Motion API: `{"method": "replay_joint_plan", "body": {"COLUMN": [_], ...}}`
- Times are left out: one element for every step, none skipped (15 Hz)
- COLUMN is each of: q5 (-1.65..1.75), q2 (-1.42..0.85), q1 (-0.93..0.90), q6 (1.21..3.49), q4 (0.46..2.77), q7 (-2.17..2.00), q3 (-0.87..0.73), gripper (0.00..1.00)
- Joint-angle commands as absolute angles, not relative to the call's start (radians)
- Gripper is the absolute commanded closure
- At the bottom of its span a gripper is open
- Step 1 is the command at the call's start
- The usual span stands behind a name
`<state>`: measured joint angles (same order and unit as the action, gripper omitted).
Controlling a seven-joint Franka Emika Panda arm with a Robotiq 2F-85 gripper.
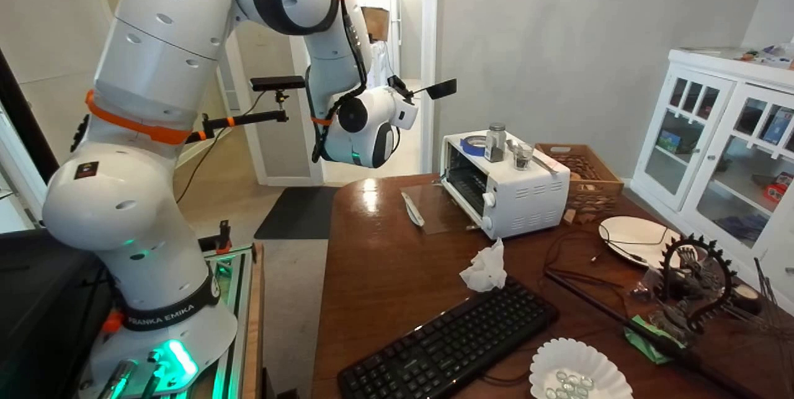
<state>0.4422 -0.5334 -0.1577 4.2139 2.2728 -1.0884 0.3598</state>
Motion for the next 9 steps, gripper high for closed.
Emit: {"method": "replay_joint_plan", "body": {"q5": [0.431, 0.421, 0.413, 0.405, 0.402, 0.416, 0.414, 0.413, 0.413], "q2": [-0.648, -0.667, -0.682, -0.693, -0.694, -0.662, -0.674, -0.682, -0.685], "q1": [-0.151, -0.151, -0.147, -0.146, -0.152, -0.15, -0.15, -0.149, -0.149], "q6": [4.235, 4.233, 4.23, 4.218, 4.202, 4.209, 4.207, 4.207, 4.207], "q4": [2.158, 2.14, 2.128, 2.117, 2.115, 2.147, 2.138, 2.132, 2.129], "q7": [-1.135, -1.146, -1.161, -1.168, -1.152, -1.139, -1.139, -1.139, -1.139], "q3": [0.394, 0.399, 0.401, 0.401, 0.392, 0.391, 0.391, 0.392, 0.392], "gripper": [0.98, 0.98, 0.98, 0.98, 0.98, 0.93, 0.93, 0.93, 0.93]}}
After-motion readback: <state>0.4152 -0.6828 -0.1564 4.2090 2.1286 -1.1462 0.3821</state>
